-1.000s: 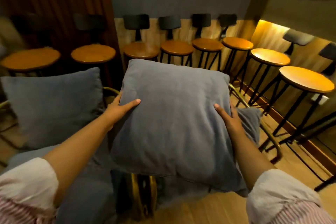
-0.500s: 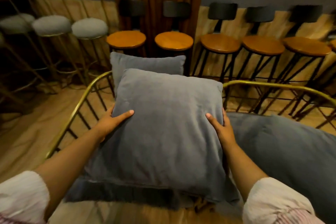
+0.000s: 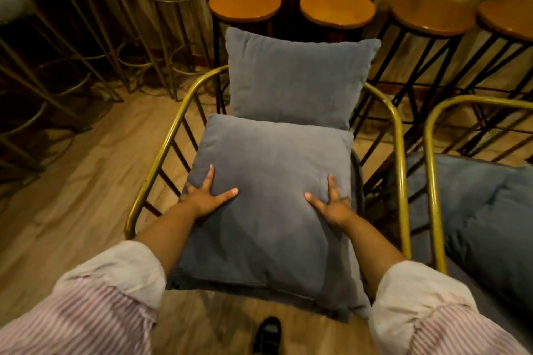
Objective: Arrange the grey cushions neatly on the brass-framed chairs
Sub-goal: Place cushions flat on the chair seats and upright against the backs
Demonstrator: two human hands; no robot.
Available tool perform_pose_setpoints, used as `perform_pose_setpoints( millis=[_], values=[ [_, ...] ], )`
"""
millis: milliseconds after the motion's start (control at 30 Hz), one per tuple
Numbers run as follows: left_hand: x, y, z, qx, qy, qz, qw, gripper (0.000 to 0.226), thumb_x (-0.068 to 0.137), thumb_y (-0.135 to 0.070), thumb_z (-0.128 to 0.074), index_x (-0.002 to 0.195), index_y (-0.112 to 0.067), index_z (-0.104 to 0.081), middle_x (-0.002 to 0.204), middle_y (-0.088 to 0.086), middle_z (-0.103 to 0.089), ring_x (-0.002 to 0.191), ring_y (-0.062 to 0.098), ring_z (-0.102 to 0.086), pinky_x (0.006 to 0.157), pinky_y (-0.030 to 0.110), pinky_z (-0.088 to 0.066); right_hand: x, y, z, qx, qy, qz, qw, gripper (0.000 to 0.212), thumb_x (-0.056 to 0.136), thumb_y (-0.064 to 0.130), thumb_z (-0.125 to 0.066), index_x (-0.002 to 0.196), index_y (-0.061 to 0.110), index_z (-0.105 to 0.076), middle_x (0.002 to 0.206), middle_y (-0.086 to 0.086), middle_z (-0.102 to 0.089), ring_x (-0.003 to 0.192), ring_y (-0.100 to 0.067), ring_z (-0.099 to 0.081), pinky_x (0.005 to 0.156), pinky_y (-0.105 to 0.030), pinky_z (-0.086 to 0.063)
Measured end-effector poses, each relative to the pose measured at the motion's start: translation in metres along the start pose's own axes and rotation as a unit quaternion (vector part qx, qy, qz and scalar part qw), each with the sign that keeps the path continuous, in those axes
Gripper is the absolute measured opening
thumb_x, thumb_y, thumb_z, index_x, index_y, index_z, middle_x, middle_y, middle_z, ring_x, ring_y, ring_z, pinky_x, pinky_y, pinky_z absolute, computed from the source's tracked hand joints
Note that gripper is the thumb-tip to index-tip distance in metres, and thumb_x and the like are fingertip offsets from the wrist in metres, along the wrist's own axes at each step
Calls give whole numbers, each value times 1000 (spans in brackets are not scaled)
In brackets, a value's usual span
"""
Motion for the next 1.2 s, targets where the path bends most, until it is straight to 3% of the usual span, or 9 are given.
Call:
perform_pose_setpoints(
  millis=[67,167,267,400,500,567,667,900,1200],
  values=[
    [0,-5,-3,25,-9,4,1000,109,64,-83,-48,146,-47,14,160,21,12,148,42,2,121,51,-10,-1,0,0,8,-9,-1,1000,98,75,69,-56,147,47,8,161,-16,6,147,-42,1,119,-52,-9],
    [1,-9,1,42,-1,1,999,115,58,-85,-47,145,-46,17,160,20,14,147,44,4,119,53,-9,-6,-4,5,-6,2,-4,1000,93,78,69,-52,146,48,8,161,-18,7,147,-42,-5,119,-53,-12],
    [-4,-25,1,53,-21,-12,998,109,68,-80,-48,149,-39,13,160,23,10,146,47,2,119,54,-9,-21,-8,11,-20,15,12,1000,88,83,64,-50,149,43,2,162,-15,0,147,-38,-14,117,-47,-18],
    [-28,-72,-16,84,-32,-53,995,93,83,-65,-48,152,-32,6,159,26,11,144,51,4,117,58,-6,-53,-16,30,-18,20,81,996,70,90,40,-58,150,20,-27,157,-7,-29,143,-25,-31,114,-30,-24],
    [-48,-114,-40,120,-11,-92,988,91,85,-60,-50,153,-29,3,159,23,12,144,51,6,117,57,-7,-77,-33,58,-26,-25,91,995,52,92,33,-58,138,11,-48,143,-10,-51,131,-23,-48,105,-27,-36],
    [-64,-145,-62,133,14,-132,982,90,87,-56,-51,154,-20,-3,161,22,1,146,46,-1,118,53,-9,-95,-47,83,-27,-64,110,991,47,92,29,-59,133,8,-53,137,-13,-56,127,-24,-52,102,-25,-36],
    [-97,-199,-102,85,62,-212,972,77,91,-40,-55,151,-7,-21,157,17,-27,143,32,-30,116,39,-26,-122,-79,123,-24,-115,117,986,45,91,26,-61,131,8,-55,134,-15,-57,127,-27,-51,100,-23,-33],
    [-184,-324,-223,64,121,-342,929,62,91,-32,-58,143,-7,-38,146,15,-46,132,29,-47,106,33,-38,-185,-180,235,-2,-200,97,975,45,92,28,-59,133,10,-53,135,-13,-55,128,-27,-49,103,-29,-35],
    [-248,-449,-363,105,175,-416,886,63,92,-31,-58,144,-5,-36,151,13,-39,139,26,-38,109,27,-28,-226,-338,352,94,-288,-18,953,52,94,31,-55,140,11,-44,148,-14,-41,138,-28,-37,113,-34,-28]
  ],
)
Point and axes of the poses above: each hand's wrist, its own x-axis towards the middle knuckle, its own z-axis out of the back of the hand, y = z × x, the point moved 5 cm from there along x, towards the middle knuckle
